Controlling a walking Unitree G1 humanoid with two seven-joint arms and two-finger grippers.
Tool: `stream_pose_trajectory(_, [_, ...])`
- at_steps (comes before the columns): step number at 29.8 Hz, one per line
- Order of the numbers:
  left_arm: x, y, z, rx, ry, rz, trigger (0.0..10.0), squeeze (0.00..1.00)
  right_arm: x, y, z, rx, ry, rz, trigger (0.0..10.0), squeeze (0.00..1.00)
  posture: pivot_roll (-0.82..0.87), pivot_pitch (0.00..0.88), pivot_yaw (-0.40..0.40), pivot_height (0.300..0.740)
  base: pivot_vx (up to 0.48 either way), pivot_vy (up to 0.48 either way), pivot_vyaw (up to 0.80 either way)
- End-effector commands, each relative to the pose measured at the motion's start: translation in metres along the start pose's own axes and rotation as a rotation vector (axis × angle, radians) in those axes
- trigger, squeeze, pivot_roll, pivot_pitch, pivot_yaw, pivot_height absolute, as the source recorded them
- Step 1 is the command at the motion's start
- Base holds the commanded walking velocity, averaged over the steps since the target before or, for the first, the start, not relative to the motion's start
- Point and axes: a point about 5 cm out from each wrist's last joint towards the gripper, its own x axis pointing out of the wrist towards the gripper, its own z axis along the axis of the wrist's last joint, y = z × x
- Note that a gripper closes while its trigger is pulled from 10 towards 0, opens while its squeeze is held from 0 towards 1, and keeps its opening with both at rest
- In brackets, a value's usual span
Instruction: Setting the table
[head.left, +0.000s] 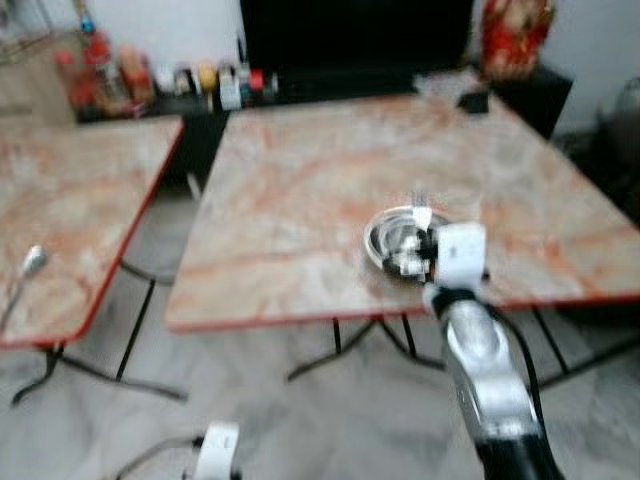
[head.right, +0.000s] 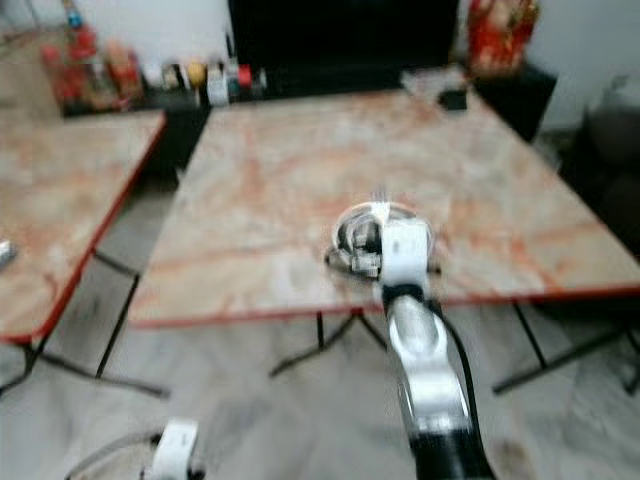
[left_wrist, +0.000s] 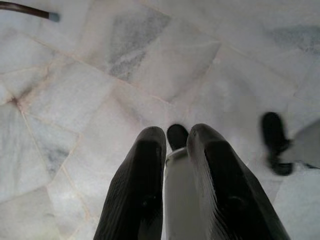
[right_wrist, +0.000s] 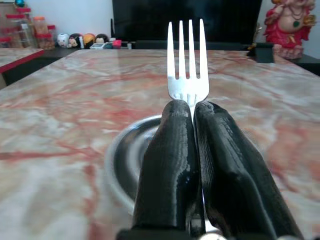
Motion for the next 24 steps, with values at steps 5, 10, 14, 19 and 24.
stream_pose_trajectory(5, [0.0004, -0.0046, -0.0016, 0.021, 0.014, -0.016, 10.0, 0.00, -0.0005, -0.0047, 0.0016, -0.002, -0.005, -0.018, 10.0, 0.00, -0.30, 0.000, 0.088, 0.740, 0.000, -0.281, 0.00])
stream_pose_trajectory(10, [0.0002, -0.0042, -0.0025, 0.029, 0.021, -0.022, 10.0, 0.00, -0.0019, -0.0056, -0.0006, -0.004, 0.003, -0.026, 10.0, 0.00, -0.30, 0.000, 0.091, 0.740, 0.000, -0.055, 0.00])
stream_pose_trajectory(14, [0.0001, -0.0042, -0.0027, 0.013, 0.013, -0.024, 10.0, 0.00, -0.0029, -0.0061, -0.0019, -0.005, 0.006, -0.028, 10.0, 0.00, -0.30, 0.000, 0.094, 0.740, 0.000, 0.000, 0.00])
stream_pose_trajectory(19, [-0.0001, -0.0041, -0.0027, 0.006, 0.007, -0.025, 10.0, 0.00, -0.0034, -0.0061, -0.0023, -0.004, 0.006, -0.029, 10.0, 0.00, -0.30, 0.000, 0.094, 0.740, 0.000, 0.000, 0.00])
stream_pose_trajectory(24, [-0.0004, -0.0033, -0.0035, 0.003, 0.004, -0.026, 10.0, 0.00, -0.0043, -0.0055, -0.0044, 0.010, 0.012, -0.036, 10.0, 0.00, -0.31, 0.000, 0.098, 0.740, 0.178, 0.000, 0.00])
